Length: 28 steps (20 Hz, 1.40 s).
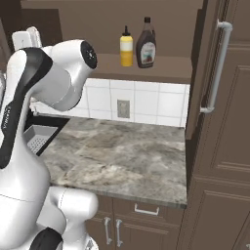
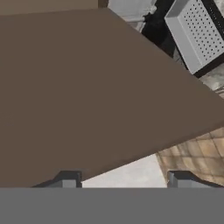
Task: Move the mustard and syrup bottle from the cabinet to the dining counter.
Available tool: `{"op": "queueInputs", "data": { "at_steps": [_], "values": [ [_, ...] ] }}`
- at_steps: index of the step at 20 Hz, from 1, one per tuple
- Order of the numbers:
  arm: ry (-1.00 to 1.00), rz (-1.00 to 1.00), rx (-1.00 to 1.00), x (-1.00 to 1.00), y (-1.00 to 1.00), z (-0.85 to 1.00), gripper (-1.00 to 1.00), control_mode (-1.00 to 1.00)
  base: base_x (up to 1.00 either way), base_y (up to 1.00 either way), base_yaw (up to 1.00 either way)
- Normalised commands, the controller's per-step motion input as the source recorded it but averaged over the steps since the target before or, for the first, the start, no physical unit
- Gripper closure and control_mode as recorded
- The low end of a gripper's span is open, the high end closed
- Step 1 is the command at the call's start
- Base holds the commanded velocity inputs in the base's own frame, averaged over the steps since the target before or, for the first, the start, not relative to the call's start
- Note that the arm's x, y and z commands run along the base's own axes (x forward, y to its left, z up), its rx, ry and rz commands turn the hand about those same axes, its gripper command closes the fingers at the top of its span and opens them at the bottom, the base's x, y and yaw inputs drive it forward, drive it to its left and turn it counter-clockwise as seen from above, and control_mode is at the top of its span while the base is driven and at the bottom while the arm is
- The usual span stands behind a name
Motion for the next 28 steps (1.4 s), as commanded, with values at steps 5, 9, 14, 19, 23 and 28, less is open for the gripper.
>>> {"op": "queueInputs", "data": {
  "at_steps": [5,9,14,19,23,28],
  "values": [
    [0.15,0.21,0.09,-0.54,1.0,0.0,-1.0,-1.0,0.0,0.0,0.0],
    [0.17,0.19,0.05,-0.25,1.0,-0.07,-1.0,-1.0,0.0,0.0,0.0],
    [0.17,0.17,0.05,-0.01,1.0,-0.1,-1.0,-1.0,0.0,0.0,0.0],
    [0.01,0.07,0.04,-0.1,0.33,0.31,-1.0,-1.0,0.0,0.0,0.0],
    [-0.16,-0.09,-0.03,-0.04,-0.91,0.66,-1.0,-1.0,0.0,0.0,0.0],
    [-0.25,-0.19,-0.16,0.0,-0.99,0.22,-1.0,-1.0,0.0,0.0,0.0]
  ]
}}
